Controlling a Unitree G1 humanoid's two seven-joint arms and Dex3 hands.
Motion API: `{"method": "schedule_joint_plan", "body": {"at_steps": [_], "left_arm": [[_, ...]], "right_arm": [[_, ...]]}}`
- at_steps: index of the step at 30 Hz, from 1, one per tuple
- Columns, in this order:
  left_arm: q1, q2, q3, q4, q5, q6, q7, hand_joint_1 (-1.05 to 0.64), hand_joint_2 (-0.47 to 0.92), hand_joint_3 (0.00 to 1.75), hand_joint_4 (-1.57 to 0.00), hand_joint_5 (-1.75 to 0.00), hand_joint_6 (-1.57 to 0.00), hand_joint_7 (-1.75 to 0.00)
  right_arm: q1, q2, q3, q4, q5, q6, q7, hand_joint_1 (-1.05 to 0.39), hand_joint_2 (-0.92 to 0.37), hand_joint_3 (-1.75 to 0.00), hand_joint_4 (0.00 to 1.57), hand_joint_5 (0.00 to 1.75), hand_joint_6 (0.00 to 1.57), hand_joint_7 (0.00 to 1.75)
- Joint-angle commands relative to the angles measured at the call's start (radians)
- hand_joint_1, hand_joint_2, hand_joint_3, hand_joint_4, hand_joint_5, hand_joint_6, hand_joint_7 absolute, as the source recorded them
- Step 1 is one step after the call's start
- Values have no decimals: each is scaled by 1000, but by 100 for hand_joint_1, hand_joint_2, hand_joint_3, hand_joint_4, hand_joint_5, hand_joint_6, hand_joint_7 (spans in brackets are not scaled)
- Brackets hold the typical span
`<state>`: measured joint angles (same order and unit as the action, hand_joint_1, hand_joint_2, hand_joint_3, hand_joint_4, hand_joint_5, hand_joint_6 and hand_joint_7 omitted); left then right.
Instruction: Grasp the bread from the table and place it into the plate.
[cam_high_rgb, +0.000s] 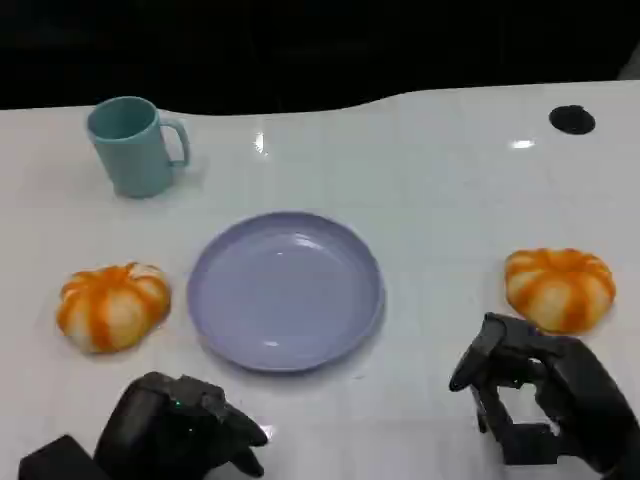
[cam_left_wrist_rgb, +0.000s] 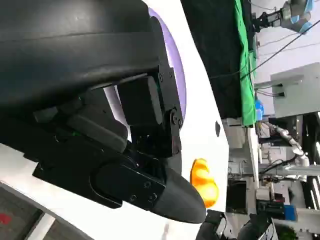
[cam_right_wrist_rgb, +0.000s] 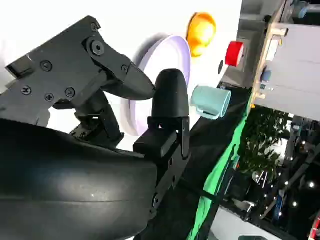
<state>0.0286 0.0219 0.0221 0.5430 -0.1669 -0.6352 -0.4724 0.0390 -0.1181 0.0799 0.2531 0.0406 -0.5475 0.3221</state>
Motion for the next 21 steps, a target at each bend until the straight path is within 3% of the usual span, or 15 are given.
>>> {"method": "schedule_joint_plan", "body": {"at_steps": [1, 21], "left_arm": [[10, 7, 3, -11, -2, 4, 12, -105, 91, 0, -142, -71, -157, -26], [12, 2, 4, -12, -3, 2, 21, -105, 92, 1, -142, -71, -156, -26]], "right_arm": [[9, -13, -11, -8, 15, -1, 6, -20, -51, -111, 84, 175, 78, 149], [19, -9, -5, -9, 22, -10, 33, -21, -53, -108, 85, 175, 79, 148]]}}
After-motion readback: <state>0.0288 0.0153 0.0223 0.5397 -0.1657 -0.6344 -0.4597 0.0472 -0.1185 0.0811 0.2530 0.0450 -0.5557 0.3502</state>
